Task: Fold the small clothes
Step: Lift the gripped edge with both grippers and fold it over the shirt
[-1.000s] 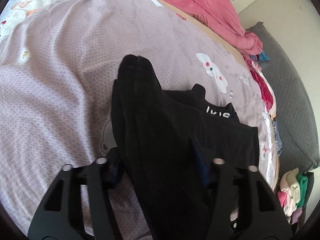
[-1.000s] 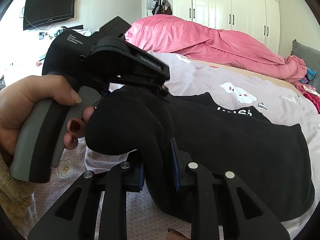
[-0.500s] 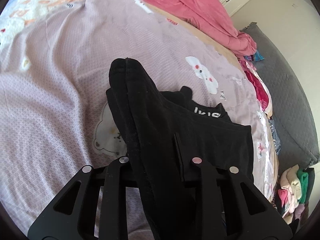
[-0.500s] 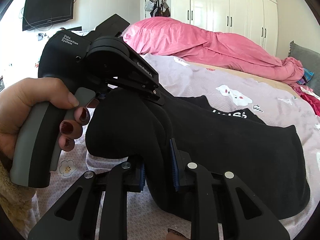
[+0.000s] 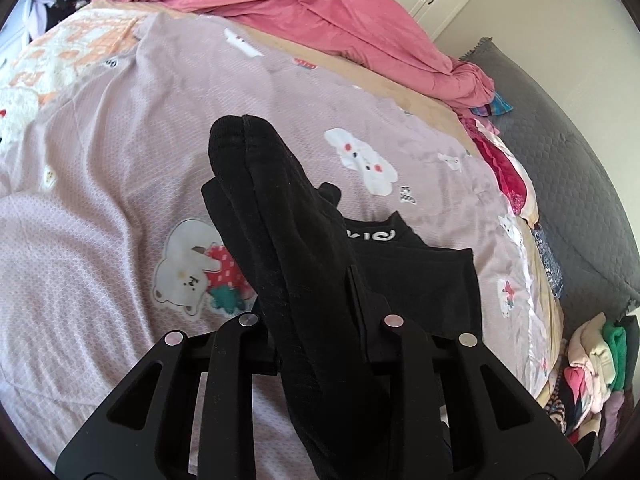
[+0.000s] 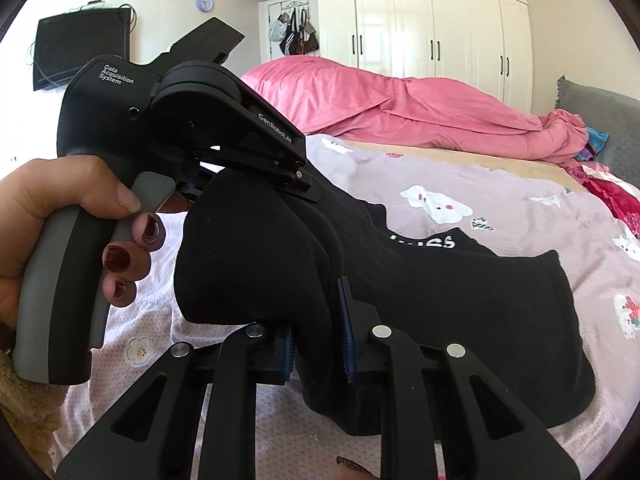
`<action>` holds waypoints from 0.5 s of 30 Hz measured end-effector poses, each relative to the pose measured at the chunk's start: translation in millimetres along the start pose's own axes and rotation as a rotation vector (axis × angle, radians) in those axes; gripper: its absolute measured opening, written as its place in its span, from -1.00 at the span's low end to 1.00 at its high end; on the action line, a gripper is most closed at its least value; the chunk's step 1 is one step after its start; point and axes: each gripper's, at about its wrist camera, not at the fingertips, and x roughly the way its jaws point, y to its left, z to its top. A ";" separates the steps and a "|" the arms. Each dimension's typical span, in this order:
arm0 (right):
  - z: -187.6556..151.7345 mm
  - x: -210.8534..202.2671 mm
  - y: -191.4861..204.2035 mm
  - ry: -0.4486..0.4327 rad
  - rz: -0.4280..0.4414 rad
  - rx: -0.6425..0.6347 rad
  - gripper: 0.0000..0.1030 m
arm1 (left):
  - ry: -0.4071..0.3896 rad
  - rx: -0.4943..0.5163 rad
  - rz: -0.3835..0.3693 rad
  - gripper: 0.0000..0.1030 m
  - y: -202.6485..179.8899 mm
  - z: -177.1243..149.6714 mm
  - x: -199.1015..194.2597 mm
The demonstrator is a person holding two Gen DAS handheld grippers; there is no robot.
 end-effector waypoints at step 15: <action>-4.7 -30.7 -39.2 -0.021 -0.041 0.087 -0.68 | 0.001 0.072 -0.017 -0.67 -63.8 -1.5 8.6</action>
